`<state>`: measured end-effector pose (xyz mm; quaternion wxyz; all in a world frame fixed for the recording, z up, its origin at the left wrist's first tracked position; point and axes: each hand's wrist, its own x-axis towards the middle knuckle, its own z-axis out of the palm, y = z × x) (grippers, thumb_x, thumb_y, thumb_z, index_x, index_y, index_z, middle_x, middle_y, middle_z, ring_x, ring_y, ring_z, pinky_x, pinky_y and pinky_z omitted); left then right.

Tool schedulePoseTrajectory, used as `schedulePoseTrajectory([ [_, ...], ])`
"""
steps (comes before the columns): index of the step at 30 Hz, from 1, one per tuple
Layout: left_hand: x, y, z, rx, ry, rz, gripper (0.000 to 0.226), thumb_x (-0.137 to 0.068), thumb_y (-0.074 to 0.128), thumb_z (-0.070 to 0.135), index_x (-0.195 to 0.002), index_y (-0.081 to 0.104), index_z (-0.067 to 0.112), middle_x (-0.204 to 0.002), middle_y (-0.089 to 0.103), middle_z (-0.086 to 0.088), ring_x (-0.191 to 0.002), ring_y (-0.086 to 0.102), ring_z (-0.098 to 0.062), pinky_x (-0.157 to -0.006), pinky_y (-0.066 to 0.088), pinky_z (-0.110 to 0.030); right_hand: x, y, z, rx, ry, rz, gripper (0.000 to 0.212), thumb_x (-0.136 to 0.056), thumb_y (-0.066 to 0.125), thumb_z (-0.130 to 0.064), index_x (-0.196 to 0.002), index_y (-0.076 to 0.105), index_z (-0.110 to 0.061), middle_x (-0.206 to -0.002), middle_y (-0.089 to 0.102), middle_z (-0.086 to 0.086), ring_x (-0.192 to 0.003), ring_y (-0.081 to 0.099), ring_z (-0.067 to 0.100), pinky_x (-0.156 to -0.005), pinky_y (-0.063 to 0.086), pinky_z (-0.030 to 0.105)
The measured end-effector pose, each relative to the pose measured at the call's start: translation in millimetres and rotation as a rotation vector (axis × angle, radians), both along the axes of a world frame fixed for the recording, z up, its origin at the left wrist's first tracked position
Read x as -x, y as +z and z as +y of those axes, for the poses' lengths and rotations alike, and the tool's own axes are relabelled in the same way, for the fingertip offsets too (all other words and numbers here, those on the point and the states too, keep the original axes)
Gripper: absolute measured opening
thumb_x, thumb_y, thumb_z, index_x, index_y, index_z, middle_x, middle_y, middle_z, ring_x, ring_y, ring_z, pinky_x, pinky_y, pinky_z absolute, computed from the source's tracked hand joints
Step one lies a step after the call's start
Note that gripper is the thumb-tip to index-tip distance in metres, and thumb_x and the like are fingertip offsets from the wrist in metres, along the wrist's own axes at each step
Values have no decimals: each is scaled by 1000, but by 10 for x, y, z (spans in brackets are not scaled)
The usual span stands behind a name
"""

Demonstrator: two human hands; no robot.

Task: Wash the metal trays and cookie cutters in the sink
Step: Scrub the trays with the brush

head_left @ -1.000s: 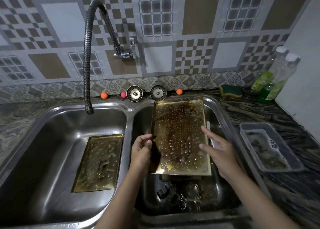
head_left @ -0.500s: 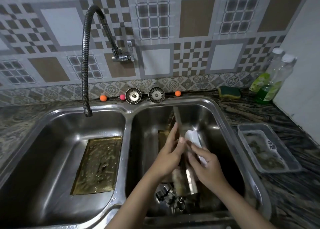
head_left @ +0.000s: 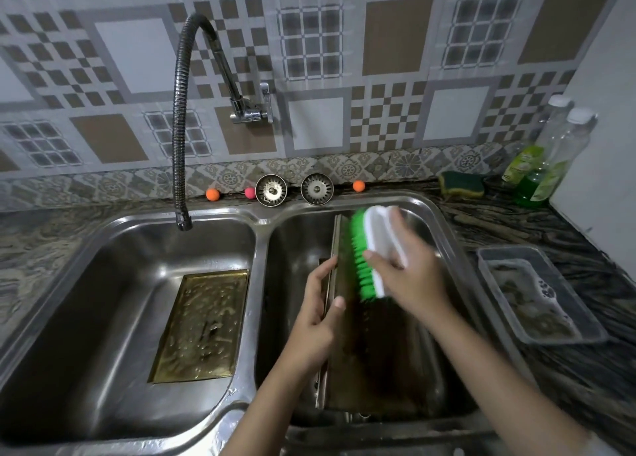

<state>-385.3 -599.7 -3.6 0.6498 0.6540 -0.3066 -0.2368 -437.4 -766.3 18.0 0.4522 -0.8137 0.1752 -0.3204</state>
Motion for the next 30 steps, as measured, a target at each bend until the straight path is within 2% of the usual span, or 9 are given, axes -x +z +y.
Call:
schedulePoseTrajectory([
  [3,-62,-13,63,0,48,1,55,-88,53,22,-140,34,23,-145,42,2,-136,37,-11,-115,29,-42,36,-53,185,119,187,-11,80,-80,73,-28,-147,29,-25,-143,37,-21,-128,37,-14,-102,35,8],
  [8,-30,34,109,-7,-8,-53,54,-91,52,15,-140,34,27,-144,41,15,-138,33,-3,-118,23,-40,-165,79,-260,-19,-75,42,79,-81,74,-21,-148,32,-18,-135,48,-4,-115,55,11,-75,35,-7],
  [12,-135,55,56,21,56,-35,54,-88,54,18,-138,36,24,-145,40,10,-139,30,-3,-117,23,-38,-76,7,125,113,215,-60,77,-80,71,-33,-146,34,-27,-142,41,-13,-124,48,-1,-99,42,14],
  [15,-190,-6,124,7,20,-37,51,-90,54,20,-137,39,34,-145,42,8,-139,33,-15,-116,24,-49,-162,-24,-233,51,61,18,78,-82,73,-24,-147,31,-24,-135,44,-8,-116,54,13,-82,43,1],
  [17,-157,-12,127,10,-31,-58,49,-91,54,23,-137,40,36,-143,44,13,-138,35,-12,-115,26,-43,-223,17,-390,-5,-61,45,77,-82,74,-20,-147,33,-17,-128,47,-7,-116,53,14,-73,35,-7],
  [20,-174,0,57,42,-8,-19,49,-90,51,14,-137,39,23,-139,49,11,-132,42,-6,-105,35,-24,-181,76,1,43,67,-19,79,-80,75,-23,-147,33,-22,-133,44,-13,-115,48,-4,-81,37,-4],
  [23,-289,5,76,109,90,49,53,-86,58,23,-136,41,20,-137,52,-3,-128,49,-22,-104,41,-41,-46,-107,229,150,218,-24,76,-79,72,-35,-143,33,-41,-145,43,-9,-132,42,3,-105,35,15],
  [27,-379,38,161,147,160,92,69,-75,68,38,-137,42,23,-122,64,12,-107,61,-16,-90,50,-40,-128,-279,-196,-3,-46,108,76,-82,73,-24,-147,33,-19,-141,43,-8,-128,46,9,-97,38,13],
  [30,-397,35,69,174,215,56,59,-79,65,34,-135,47,33,-101,64,10,-81,47,-24,-71,41,-42,-104,-143,176,-25,-15,25,77,-81,75,-24,-146,35,-16,-132,45,-16,-115,46,-9,-92,38,5],
])
